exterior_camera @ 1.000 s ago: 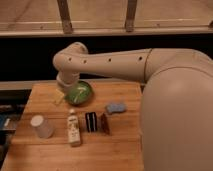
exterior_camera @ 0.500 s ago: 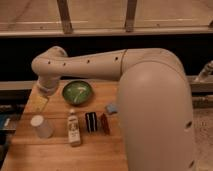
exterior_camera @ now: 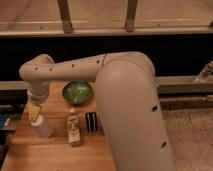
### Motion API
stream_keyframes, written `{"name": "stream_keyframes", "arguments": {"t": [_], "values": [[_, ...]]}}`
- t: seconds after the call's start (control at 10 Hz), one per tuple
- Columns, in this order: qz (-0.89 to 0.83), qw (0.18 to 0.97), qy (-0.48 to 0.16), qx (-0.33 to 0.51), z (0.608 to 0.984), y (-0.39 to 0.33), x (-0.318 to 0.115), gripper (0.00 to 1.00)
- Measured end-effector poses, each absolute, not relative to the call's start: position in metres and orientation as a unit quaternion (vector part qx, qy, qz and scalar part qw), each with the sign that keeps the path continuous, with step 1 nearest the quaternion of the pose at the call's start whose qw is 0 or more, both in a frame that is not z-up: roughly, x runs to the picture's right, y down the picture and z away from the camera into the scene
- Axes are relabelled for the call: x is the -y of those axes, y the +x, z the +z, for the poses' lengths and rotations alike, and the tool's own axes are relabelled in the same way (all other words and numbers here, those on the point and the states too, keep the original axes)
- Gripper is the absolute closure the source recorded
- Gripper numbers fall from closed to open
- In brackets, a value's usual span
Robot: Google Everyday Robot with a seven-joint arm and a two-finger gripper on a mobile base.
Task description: Place the ceramic cup over the eraser
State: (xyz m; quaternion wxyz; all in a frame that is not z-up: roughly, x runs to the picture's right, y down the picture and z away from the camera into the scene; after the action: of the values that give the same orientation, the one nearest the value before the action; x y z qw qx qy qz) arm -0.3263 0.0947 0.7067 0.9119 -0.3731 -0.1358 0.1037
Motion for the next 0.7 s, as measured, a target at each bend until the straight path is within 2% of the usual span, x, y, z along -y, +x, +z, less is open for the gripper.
{"name": "stream_keyframes", "arguments": {"t": [0.4,0.7], "values": [[0.097,0.912,-0.376,0.135,0.708,-0.328,-0.095,0.20],[0.086,0.905,-0.397,0.125,0.728,-0.336,-0.113,0.20]]}}
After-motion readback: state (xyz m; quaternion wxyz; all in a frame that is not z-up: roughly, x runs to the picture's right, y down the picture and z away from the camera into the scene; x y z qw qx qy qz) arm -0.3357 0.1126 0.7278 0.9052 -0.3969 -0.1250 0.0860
